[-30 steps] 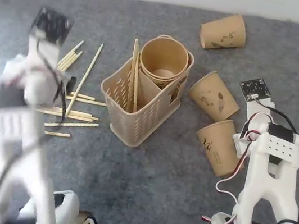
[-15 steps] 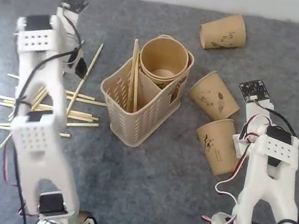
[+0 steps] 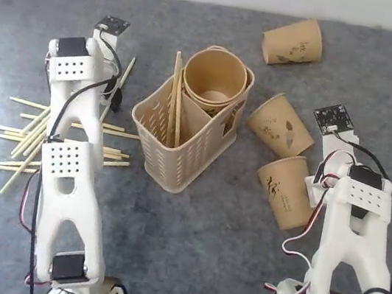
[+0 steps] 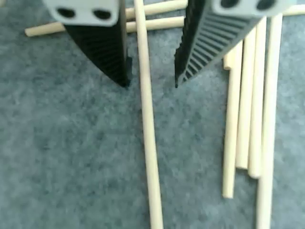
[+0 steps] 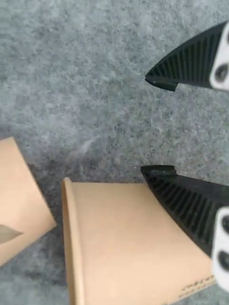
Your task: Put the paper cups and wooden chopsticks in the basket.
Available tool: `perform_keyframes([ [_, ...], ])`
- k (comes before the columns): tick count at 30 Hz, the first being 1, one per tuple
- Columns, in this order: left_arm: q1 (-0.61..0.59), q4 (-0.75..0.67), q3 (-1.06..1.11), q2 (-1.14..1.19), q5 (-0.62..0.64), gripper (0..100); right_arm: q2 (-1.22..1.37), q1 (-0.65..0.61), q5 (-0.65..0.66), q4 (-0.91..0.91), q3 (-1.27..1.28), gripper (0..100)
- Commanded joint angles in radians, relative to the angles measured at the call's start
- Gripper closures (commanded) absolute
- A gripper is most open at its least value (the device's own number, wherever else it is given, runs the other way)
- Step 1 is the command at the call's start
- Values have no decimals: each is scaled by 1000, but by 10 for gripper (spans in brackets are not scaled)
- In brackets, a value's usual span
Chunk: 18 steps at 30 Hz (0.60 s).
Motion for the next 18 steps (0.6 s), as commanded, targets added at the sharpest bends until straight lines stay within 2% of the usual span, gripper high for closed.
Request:
perform_keyframes([
  [1, -2, 21, -59, 2, 6, 878, -33, -12, -6, -19, -2, 735],
  [5, 6, 21, -58, 3, 3, 991, -33, -12, -5, -19, -2, 735],
  [12, 15, 23, 8, -37, -14, 989, -33, -12, -5, -18, -2, 735],
  [18, 21, 23, 185, -376, -2, 990, -33, -12, -5, -18, -2, 735],
])
